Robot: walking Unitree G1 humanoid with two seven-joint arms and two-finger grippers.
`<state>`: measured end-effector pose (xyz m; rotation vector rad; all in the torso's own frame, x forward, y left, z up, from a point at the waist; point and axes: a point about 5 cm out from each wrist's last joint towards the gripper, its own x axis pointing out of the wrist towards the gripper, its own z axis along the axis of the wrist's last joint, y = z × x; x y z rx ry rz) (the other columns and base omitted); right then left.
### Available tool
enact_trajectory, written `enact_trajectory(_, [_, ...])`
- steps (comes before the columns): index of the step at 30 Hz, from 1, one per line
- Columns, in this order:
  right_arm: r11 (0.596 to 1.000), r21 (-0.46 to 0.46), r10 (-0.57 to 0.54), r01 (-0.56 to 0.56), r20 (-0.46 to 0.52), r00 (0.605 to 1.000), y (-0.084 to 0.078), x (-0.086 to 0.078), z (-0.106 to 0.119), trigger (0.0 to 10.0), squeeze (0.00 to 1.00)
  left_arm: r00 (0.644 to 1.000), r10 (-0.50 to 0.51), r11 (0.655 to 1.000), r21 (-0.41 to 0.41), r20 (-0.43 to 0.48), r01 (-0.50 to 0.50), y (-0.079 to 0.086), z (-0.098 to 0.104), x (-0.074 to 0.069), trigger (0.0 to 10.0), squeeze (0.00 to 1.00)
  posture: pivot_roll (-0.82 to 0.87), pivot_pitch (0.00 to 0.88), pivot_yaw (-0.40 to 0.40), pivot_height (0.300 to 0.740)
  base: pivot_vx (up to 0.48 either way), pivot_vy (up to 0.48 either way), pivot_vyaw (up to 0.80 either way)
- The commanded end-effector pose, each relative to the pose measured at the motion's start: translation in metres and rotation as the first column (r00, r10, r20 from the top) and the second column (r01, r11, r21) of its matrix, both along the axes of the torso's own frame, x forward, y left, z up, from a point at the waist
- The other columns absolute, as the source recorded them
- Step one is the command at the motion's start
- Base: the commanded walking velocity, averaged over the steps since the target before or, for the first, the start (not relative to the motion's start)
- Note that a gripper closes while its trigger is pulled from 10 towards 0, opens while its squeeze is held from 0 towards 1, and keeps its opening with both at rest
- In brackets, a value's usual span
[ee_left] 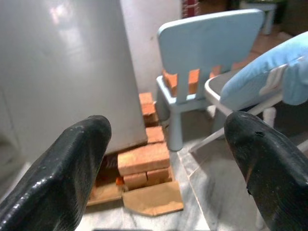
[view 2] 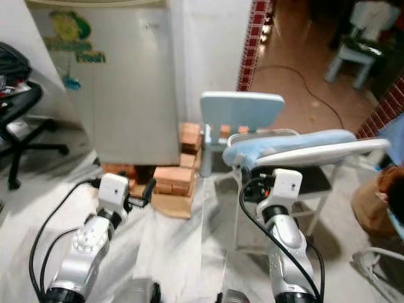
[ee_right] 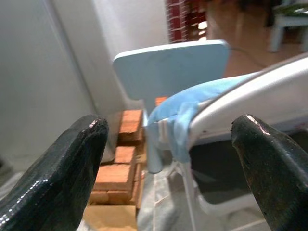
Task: Restocking fridge
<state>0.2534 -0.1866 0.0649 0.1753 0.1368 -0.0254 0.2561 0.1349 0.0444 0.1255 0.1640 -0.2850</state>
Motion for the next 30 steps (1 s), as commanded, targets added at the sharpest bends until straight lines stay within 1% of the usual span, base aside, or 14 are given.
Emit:
enact_trajectory(1, [1.000, -0.003, 0.002, -0.002, 0.023, 1.000, 0.0051, 0.0038, 0.0060, 10.0, 0.00, 1.000, 0.016, 1.000, 0.018, 0.005, -0.017, 0.0094, 0.0015, 0.0014, 10.0, 0.00, -0.02, 0.000, -0.012, 0.740, 0.000, 0.480, 0.00])
enact_trajectory(4, [0.998, -0.044, -0.033, 0.033, -0.002, 0.999, 0.0005, 0.0052, 0.0037, 10.0, 0.00, 1.000, 0.016, 1.000, 0.018, 0.008, -0.016, 0.0094, 0.0013, 0.0005, 10.0, 0.00, -0.03, 0.000, -0.011, 0.740, 0.000, 0.480, 0.00])
enact_trajectory(5, [0.995, -0.088, -0.056, 0.056, -0.005, 0.998, -0.0010, 0.0065, 0.0038, 10.0, 0.00, 1.000, 0.020, 0.999, 0.031, 0.014, -0.021, 0.0095, 0.0010, 0.0004, 10.0, 0.00, -0.03, 0.000, -0.011, 0.740, 0.000, 0.480, 0.00])
enact_trajectory(6, [0.993, -0.102, -0.066, 0.065, -0.004, 0.998, -0.0014, 0.0068, 0.0040, 10.0, 0.00, 1.000, 0.023, 0.999, 0.036, 0.016, -0.023, 0.0096, 0.0008, 0.0004, 10.0, 0.00, -0.03, 0.000, -0.011, 0.740, 0.000, 0.480, 0.00])
enact_trajectory(9, [0.988, -0.144, -0.061, 0.060, -0.001, 0.998, -0.0001, 0.0088, 0.0036, 10.0, 0.00, 1.000, 0.024, 0.999, 0.043, 0.005, -0.024, 0.0089, -0.0009, 0.0009, 10.0, 0.00, -0.03, 0.000, -0.010, 0.740, 0.000, 0.480, 0.00])
enact_trajectory(11, [0.995, -0.089, -0.037, 0.037, -0.001, 0.999, 0.0030, 0.0090, 0.0030, 10.0, 0.00, 1.000, 0.017, 0.999, 0.039, 0.007, -0.017, 0.0081, 0.0001, 0.0013, 10.0, 0.00, -0.03, 0.000, -0.010, 0.740, 0.000, 0.480, 0.00])
enact_trajectory(13, [0.990, -0.111, -0.090, 0.090, 0.000, 0.996, 0.0011, 0.0089, 0.0035, 10.0, 0.00, 1.000, 0.008, 0.999, 0.038, 0.016, -0.009, 0.0077, 0.0017, 0.0018, 10.0, 0.00, -0.03, 0.000, -0.009, 0.740, 0.000, 0.480, 0.00])
enact_trajectory(15, [0.984, -0.161, -0.082, 0.080, -0.002, 0.997, 0.0002, 0.0094, 0.0032, 10.0, 0.00, 1.000, 0.019, 1.000, 0.017, 0.001, -0.019, 0.0090, 0.0020, 0.0017, 10.0, 0.00, -0.03, 0.000, -0.008, 0.740, 0.000, 0.480, 0.00])
enact_trajectory(16, [0.987, -0.145, -0.072, 0.069, -0.015, 0.997, 0.0007, 0.0092, 0.0027, 10.0, 0.00, 1.000, 0.012, 1.000, 0.006, -0.007, -0.012, 0.0089, 0.0022, 0.0018, 10.0, 0.00, -0.03, 0.000, -0.008, 0.740, 0.000, 0.480, 0.00])
enact_trajectory(18, [0.985, -0.164, -0.057, 0.055, -0.004, 0.998, 0.0005, 0.0093, 0.0053, 10.0, 0.00, 1.000, -0.005, 1.000, -0.007, -0.006, 0.005, 0.0085, 0.0032, 0.0022, 10.0, 0.00, -0.03, 0.000, -0.008, 0.740, 0.000, 0.480, 0.00])
enact_trajectory(19, [0.991, -0.124, -0.052, 0.052, 0.006, 0.999, 0.0020, 0.0085, 0.0061, 10.0, 0.00, 1.000, -0.003, 0.999, -0.037, -0.027, 0.002, 0.0081, 0.0033, 0.0019, 10.0, 0.00, -0.03, 0.000, -0.008, 0.740, 0.000, 0.480, 0.00])
enact_trajectory(20, [0.992, -0.116, -0.052, 0.052, 0.008, 0.999, 0.0023, 0.0084, 0.0062, 10.0, 0.00, 1.000, 0.000, 0.999, -0.044, -0.027, -0.002, 0.0081, 0.0038, 0.0019, 10.0, 0.00, -0.03, 0.000, -0.008, 0.740, 0.000, 0.480, 0.00])
enact_trajectory(28, [0.992, -0.117, -0.033, 0.036, 0.022, 0.999, 0.0053, 0.0098, 0.0079, 10.0, 0.00, 1.000, 0.003, 0.999, -0.045, -0.031, -0.004, 0.0061, 0.0036, 0.0023, 10.0, 0.00, -0.03, 0.000, -0.009, 0.740, 0.000, 0.480, 0.00])
enact_trajectory(30, [0.992, -0.122, -0.019, 0.020, 0.009, 1.000, 0.0058, 0.0098, 0.0073, 10.0, 0.00, 0.999, 0.003, 0.997, -0.074, -0.038, -0.006, 0.0070, 0.0052, 0.0015, 10.0, 0.00, -0.03, 0.000, -0.011, 0.740, 0.000, 0.480, -0.52])
